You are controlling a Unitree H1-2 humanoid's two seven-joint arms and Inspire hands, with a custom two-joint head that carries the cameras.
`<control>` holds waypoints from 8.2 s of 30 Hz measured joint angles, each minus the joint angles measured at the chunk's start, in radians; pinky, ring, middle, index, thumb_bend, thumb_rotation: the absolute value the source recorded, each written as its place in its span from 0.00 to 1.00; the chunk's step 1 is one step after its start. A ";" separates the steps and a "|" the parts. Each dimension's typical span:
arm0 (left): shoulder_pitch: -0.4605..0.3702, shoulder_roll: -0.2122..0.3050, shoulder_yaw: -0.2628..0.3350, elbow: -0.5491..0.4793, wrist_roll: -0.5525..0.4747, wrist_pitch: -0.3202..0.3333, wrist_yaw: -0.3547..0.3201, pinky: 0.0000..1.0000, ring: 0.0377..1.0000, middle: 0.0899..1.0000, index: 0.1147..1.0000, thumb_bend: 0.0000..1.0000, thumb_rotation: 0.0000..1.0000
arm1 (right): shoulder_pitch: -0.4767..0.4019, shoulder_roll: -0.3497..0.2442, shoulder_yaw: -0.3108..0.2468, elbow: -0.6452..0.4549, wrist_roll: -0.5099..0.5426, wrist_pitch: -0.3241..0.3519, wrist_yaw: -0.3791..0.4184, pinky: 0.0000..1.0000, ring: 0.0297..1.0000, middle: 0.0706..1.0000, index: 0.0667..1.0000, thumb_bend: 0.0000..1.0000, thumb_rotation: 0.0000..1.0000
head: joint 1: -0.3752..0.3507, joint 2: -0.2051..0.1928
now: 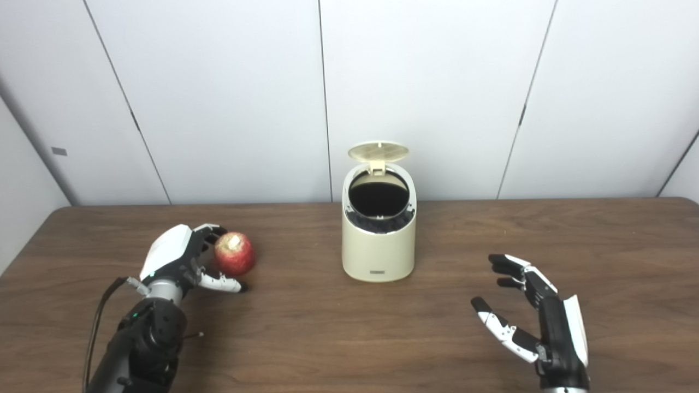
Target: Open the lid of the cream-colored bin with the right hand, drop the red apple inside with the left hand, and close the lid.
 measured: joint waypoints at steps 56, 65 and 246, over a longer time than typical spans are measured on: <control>0.044 -0.143 -0.030 -0.407 0.036 -0.164 0.249 0.30 0.37 0.43 0.45 0.50 0.00 | -0.010 0.027 0.012 0.009 -0.025 0.028 -0.004 0.63 0.71 0.72 0.67 0.26 0.19 | -0.037 -0.018; 0.018 -0.256 -0.017 -0.458 -0.013 -0.241 0.247 0.28 0.35 0.45 0.43 0.50 0.00 | -0.029 0.033 0.013 0.027 -0.033 0.027 -0.023 0.63 0.71 0.71 0.67 0.27 0.14 | -0.049 -0.028; -0.207 -0.340 -0.175 0.007 0.081 -0.124 0.265 0.05 0.06 0.09 0.65 1.00 0.49 | -0.020 0.079 0.074 0.016 -0.104 0.064 -0.026 0.58 0.70 0.71 0.66 0.26 0.22 | -0.098 -0.026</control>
